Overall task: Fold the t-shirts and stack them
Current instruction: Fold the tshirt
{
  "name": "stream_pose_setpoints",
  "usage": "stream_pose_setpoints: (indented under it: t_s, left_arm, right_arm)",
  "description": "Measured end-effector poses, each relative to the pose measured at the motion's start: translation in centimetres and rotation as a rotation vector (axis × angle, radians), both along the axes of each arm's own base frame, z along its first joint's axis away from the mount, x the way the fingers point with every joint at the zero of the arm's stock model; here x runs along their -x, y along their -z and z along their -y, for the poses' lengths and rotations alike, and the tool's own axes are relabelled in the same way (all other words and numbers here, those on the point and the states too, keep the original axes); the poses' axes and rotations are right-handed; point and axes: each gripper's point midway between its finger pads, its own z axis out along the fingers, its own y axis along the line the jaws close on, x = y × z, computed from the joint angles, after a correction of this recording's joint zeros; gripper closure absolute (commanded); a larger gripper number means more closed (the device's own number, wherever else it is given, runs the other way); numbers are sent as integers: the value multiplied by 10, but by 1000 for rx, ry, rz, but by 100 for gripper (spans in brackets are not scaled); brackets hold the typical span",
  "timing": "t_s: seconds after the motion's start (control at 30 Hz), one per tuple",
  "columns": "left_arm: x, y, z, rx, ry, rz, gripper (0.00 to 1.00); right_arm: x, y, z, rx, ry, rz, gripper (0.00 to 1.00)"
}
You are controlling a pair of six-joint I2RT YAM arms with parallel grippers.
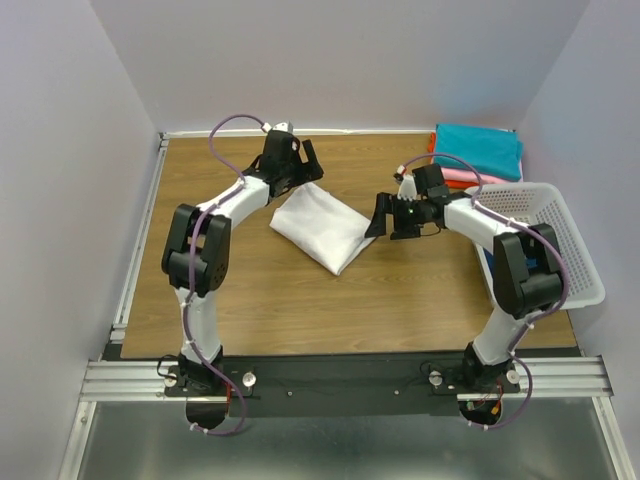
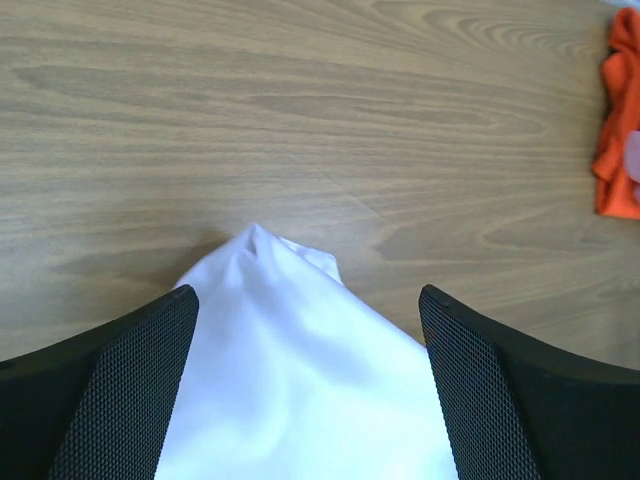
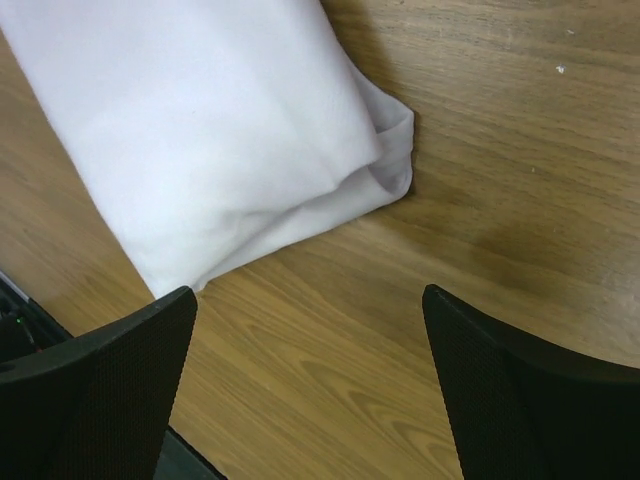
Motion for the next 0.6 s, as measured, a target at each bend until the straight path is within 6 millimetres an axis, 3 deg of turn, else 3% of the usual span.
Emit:
stream_pose_setpoints:
  t_s: [0.17, 0.27, 0.37, 0.6]
  left_arm:
    - [26, -51, -7, 0, -12, 99, 2]
    - [46, -70, -21, -4, -42, 152, 2]
    - [56, -75, -31, -14, -63, 176, 2]
    - [62, -65, -36, -35, -56, 175, 2]
  right_arm:
    - [9, -23, 4, -5, -12, 77, 0]
    - [9, -38, 5, -18, -16, 144, 0]
    - [9, -44, 5, -29, -19, 187, 0]
    - [5, -53, -3, -64, -43, 255, 0]
